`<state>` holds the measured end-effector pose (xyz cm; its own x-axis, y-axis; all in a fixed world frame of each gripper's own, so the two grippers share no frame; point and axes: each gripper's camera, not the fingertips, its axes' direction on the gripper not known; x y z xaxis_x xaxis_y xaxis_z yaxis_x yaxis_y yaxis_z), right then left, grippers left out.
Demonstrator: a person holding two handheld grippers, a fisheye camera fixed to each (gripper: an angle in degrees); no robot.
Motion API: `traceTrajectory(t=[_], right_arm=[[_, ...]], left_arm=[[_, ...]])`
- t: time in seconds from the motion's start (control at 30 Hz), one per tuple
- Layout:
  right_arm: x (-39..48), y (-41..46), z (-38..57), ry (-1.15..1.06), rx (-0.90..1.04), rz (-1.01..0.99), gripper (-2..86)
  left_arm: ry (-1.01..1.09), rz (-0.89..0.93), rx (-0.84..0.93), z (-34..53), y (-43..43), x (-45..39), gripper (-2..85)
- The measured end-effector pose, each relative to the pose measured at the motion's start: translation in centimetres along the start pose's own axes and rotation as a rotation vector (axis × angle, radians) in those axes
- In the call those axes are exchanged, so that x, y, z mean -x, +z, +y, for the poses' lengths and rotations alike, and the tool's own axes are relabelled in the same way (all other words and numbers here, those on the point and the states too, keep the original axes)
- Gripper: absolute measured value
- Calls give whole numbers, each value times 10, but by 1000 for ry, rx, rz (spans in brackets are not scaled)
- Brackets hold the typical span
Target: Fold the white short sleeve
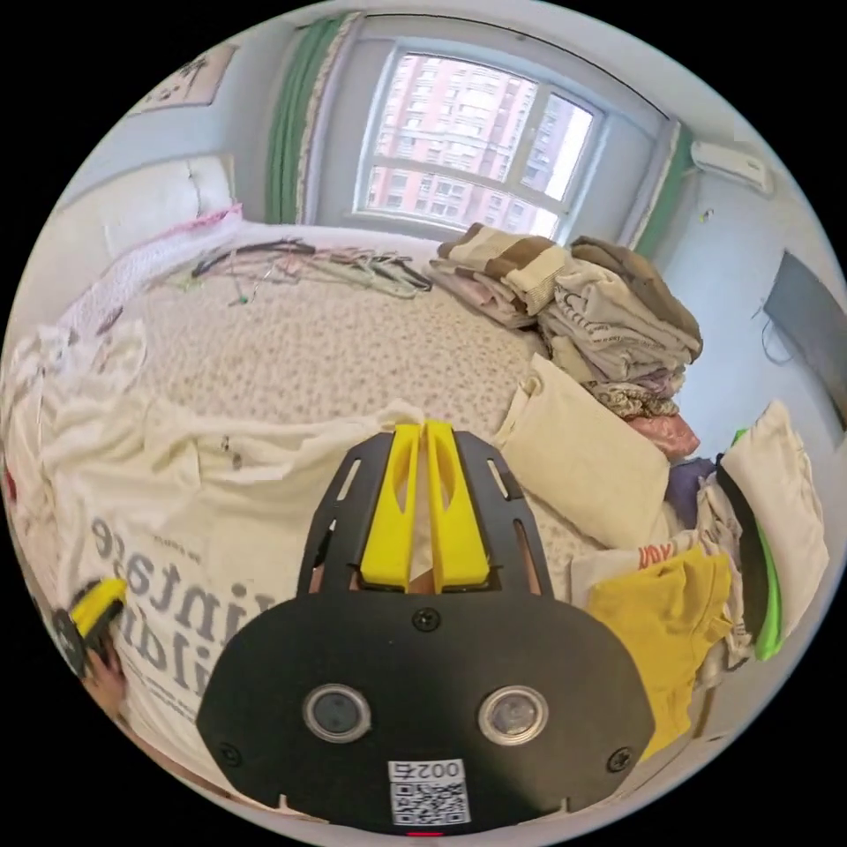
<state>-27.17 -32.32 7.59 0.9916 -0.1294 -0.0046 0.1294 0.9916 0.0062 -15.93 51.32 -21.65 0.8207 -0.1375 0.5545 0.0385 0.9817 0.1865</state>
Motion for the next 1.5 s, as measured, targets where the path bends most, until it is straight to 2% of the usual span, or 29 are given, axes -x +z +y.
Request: traceTrajectory(t=[0.03,0.1,0.17,0.23,0.33,0.4,0.43,0.5,0.67,0.8,0.9,1.03,1.1,1.2,1.23,1.33,1.4,1.5], right_arm=[[-3,8,-8,7,19,-4,21],[-10,59,-31,-4,263,-12,54],[-15,87,-42,26,421,29,61],[-14,79,-50,54,332,45,60],[9,42,-55,64,63,68,46],[55,29,-50,-54,-35,-51,24],[69,31,-49,-102,-13,-110,23],[124,52,-43,-259,147,-339,41],[192,101,-31,-301,258,-393,69],[205,141,-39,-197,328,-449,68],[197,153,-54,-137,289,-420,3],[188,142,-81,-101,114,-296,-7],[191,142,-93,-105,59,-142,-8],[196,159,-100,-149,160,-74,-4],[195,160,-100,-143,172,-90,-2],[189,132,-86,-95,41,-264,-6],[214,105,-70,-183,-46,-303,-7],[264,99,-56,-389,61,-366,-9]], left_arm=[[1,0,0,0,2,3,-9],[0,2,-1,1,5,7,-9],[-1,4,-2,2,9,12,-9],[1,4,-5,2,12,16,-9],[7,-6,-10,4,16,19,-9],[14,-17,-13,4,18,20,-9],[17,-23,-14,5,20,21,-9],[18,-25,-16,6,22,23,-9],[17,-23,-17,8,28,30,-9],[20,-27,-22,10,32,32,-9],[31,-44,-34,13,35,31,-9],[52,-74,-48,16,39,28,-9],[53,-77,-49,17,41,28,-9],[52,-75,-49,19,44,29,-9],[52,-75,-49,20,46,29,-9],[53,-78,-50,21,49,28,-9],[55,-82,-51,23,51,28,-9],[60,-90,-51,24,54,26,-9]])
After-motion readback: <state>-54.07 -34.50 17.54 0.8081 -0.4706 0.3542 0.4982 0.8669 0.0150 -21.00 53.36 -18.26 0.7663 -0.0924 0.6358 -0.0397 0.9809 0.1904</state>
